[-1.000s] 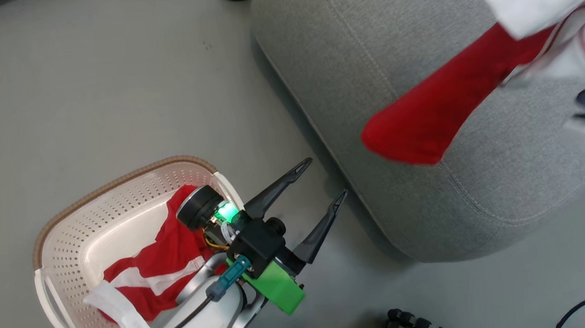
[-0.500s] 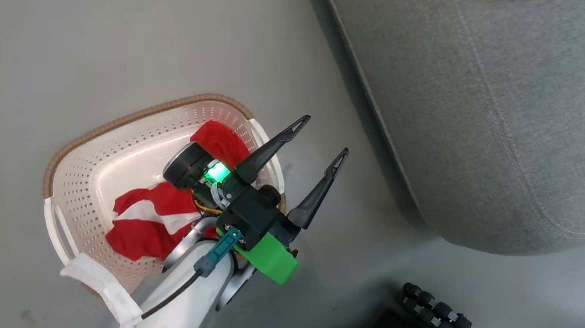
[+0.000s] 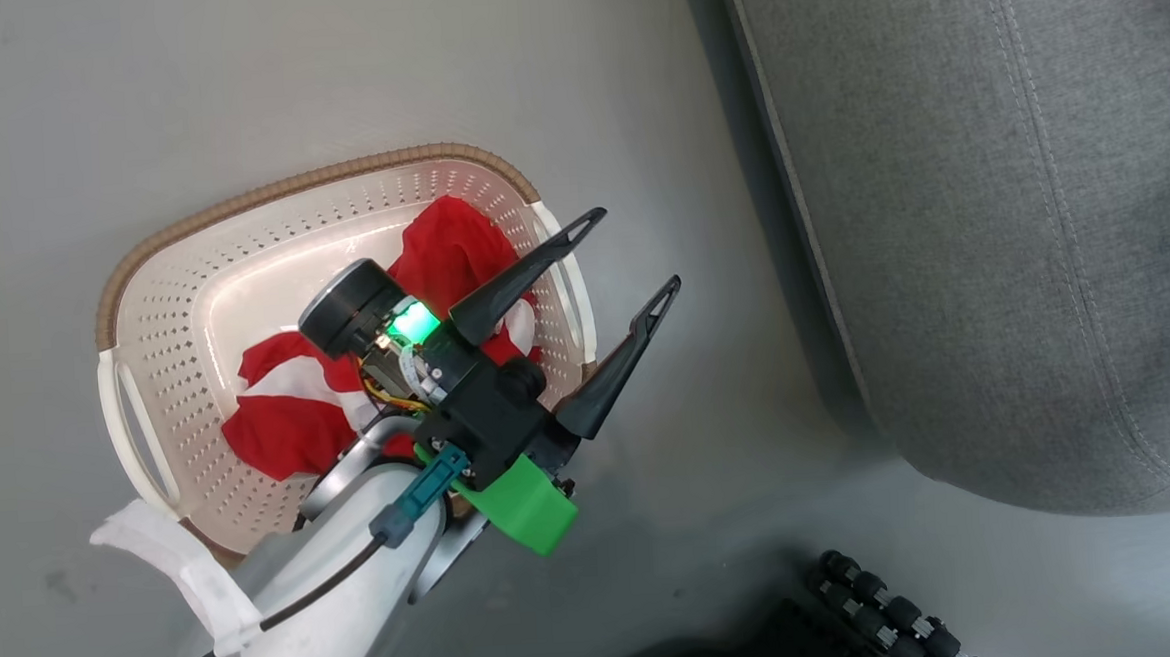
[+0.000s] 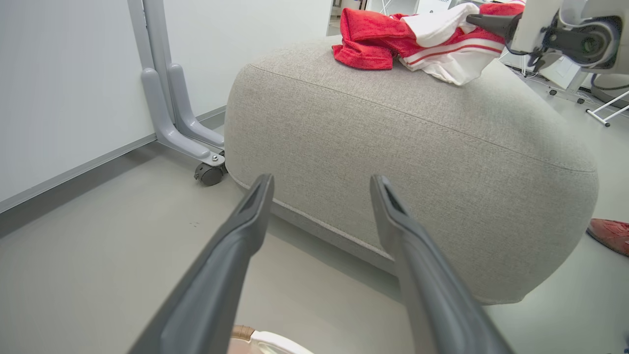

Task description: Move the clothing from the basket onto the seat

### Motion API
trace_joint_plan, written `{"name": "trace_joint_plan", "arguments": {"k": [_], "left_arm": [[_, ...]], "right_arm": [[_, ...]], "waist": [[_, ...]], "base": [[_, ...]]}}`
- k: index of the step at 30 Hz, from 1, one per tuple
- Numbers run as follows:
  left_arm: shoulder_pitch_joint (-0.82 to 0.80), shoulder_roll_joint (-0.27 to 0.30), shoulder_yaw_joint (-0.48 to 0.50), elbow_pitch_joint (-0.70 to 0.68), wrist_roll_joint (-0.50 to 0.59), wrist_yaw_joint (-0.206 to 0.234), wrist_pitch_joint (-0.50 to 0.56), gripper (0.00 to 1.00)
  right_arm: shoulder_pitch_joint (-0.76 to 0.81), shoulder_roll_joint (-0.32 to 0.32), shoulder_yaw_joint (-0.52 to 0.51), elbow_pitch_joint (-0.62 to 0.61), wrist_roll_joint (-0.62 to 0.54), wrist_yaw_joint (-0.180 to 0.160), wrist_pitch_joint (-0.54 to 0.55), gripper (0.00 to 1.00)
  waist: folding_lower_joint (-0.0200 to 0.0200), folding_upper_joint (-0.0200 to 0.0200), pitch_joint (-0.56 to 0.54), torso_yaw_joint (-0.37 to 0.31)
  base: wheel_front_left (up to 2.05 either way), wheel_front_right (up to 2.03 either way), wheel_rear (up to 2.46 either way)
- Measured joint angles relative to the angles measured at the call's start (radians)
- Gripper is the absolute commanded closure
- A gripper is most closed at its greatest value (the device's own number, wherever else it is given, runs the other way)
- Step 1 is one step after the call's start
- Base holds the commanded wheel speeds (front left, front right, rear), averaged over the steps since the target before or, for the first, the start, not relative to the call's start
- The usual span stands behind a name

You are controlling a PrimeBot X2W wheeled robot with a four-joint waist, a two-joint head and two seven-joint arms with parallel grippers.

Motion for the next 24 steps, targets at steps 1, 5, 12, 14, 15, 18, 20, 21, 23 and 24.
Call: {"name": "trace_joint_plan", "arguments": {"k": [1, 5, 12, 14, 15, 18, 20, 21, 23, 24], "left_arm": [[0.006, -0.001, 0.012, -0.004, 0.001, 0.001, 0.0, 0.0], [0.04, -0.018, 0.047, -0.027, 0.016, 0.012, 0.0, 0.0], [0.149, -0.094, 0.128, -0.046, 0.024, 0.03, 0.0, 0.0], [0.186, -0.12, 0.155, -0.038, 0.024, 0.033, 0.0, 0.0], [0.2, -0.132, 0.168, -0.034, 0.024, 0.034, 0.0, 0.0], [0.251, -0.17, 0.219, -0.018, 0.018, 0.035, 0.0, 0.0], [0.288, -0.19, 0.264, -0.003, 0.013, 0.042, 0.0, 0.0], [0.308, -0.2, 0.288, 0.006, 0.006, 0.044, 0.0, 0.0], [0.344, -0.213, 0.329, 0.017, 0.001, 0.051, 0.0, 0.0], [0.363, -0.217, 0.352, 0.021, 0.0, 0.053, 0.0, 0.0]], "right_arm": [[0.014, 0.012, -0.005, -0.004, -0.001, 0.0, 0.0, 0.0], [0.078, 0.04, -0.022, -0.043, -0.01, 0.0, 0.0, 0.0], [0.263, 0.047, 0.092, -0.1, 0.028, 0.0, 0.0, 0.0], [0.317, 0.048, 0.158, -0.125, 0.044, 0.0, 0.0, 0.0], [0.335, 0.048, 0.184, -0.135, 0.051, 0.0, 0.0, 0.0], [0.387, 0.049, 0.274, -0.174, 0.051, 0.0, 0.0, 0.0], [0.419, 0.049, 0.328, -0.189, 0.055, 0.0, 0.0, 0.0], [0.433, 0.049, 0.355, -0.193, 0.057, 0.0, 0.0, 0.0], [0.457, 0.049, 0.402, -0.203, 0.051, 0.0, 0.0, 0.0], [0.469, 0.049, 0.43, -0.211, 0.044, 0.0, 0.0, 0.0]], "waist": [[0.0, 0.0, -0.007, -0.002], [0.0, 0.0, -0.041, -0.009], [-0.0001, 0.0, -0.146, -0.002], [-0.0001, 0.0, -0.185, 0.006], [-0.0001, 0.0, -0.201, 0.01], [-0.0002, 0.0, -0.258, 0.028], [-0.0002, 0.0, -0.3, 0.046], [-0.0002, 0.0, -0.32, 0.056], [-0.0002, 0.0, -0.358, 0.076], [-0.0002, 0.0, -0.378, 0.088]], "base": [[0.0, 0.0, 0.0], [0.0, 0.0, 0.0], [0.0, 0.0, 0.0], [0.0, 0.0, 0.0], [0.0, 0.0, 0.0], [0.0, 0.0, 0.0], [0.0, 0.0, 0.0], [0.0, 0.0, 0.0], [0.0, 0.0, 0.0], [0.0, 0.0, 0.0]]}}
